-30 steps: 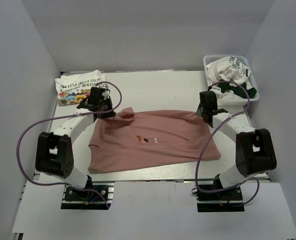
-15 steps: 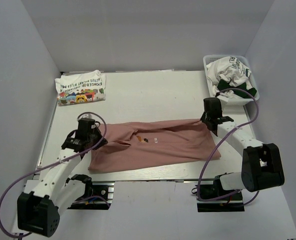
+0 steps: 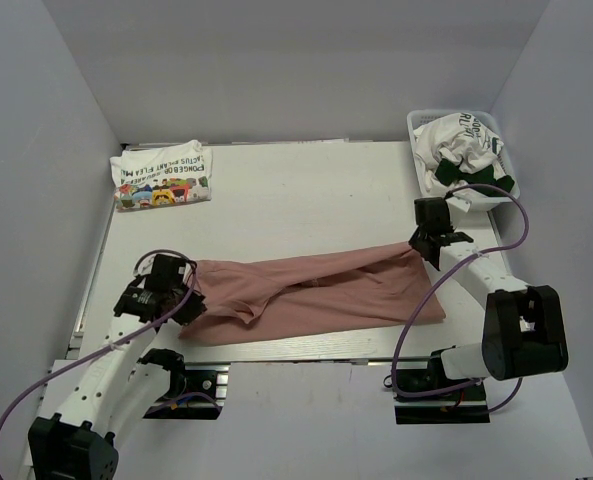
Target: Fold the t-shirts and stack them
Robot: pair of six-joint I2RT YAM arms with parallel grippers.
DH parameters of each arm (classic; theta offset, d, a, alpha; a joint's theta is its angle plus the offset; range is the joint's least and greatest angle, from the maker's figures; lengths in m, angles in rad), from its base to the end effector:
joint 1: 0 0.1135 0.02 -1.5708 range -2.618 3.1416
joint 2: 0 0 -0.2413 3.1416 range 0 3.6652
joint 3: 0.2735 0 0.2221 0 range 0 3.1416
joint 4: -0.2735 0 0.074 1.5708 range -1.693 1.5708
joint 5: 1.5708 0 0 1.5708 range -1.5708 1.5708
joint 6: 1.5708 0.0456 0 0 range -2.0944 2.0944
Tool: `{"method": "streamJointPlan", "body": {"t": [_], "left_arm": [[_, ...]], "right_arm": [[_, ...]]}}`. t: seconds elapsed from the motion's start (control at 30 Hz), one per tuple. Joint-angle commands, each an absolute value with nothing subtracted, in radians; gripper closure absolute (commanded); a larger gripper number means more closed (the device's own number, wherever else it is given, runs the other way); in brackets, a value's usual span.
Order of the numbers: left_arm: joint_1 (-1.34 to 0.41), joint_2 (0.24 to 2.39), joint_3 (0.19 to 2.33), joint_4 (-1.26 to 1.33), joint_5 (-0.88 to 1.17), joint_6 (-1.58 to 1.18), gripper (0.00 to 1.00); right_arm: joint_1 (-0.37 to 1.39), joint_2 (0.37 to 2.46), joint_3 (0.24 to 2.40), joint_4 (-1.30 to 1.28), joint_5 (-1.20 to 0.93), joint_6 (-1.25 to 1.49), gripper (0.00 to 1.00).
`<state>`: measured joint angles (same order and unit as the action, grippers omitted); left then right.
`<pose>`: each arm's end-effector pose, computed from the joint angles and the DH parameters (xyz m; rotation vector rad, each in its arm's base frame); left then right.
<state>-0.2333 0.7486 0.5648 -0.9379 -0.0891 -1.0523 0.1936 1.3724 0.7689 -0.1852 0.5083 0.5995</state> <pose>0.1141 -0.0229 0.1901 -1.1069 2.4809 -0.2750 0.2621 0.0288 0.1973 0.6842 2.1385 -0.1794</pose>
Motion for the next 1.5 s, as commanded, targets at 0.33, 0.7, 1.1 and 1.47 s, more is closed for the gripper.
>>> {"method": "streamJointPlan", "body": {"t": [0.33, 0.7, 1.1, 1.47], "left_arm": [[-0.236, 0.735, 0.696, -1.071, -0.121, -1.065, 0.01], [-0.247, 1.145, 0.686, -0.482, 0.237, -0.873, 0.01], [-0.247, 1.728, 0.906, -0.376, 0.067, -0.819, 0.01], [-0.247, 2.519, 2.094, -0.596, 0.089, -0.733, 0.01]], "right_arm": [[0.181, 1.296, 0.785, -0.339, 0.572, 0.718, 0.1], [0.213, 1.307, 0.696, -0.026, 0.02, 0.561, 0.1], [0.235, 1.415, 0.562, -0.055, -0.029, 0.633, 0.1], [0.654, 1.267, 0.442, -0.257, -0.115, 0.689, 0.1]]}}
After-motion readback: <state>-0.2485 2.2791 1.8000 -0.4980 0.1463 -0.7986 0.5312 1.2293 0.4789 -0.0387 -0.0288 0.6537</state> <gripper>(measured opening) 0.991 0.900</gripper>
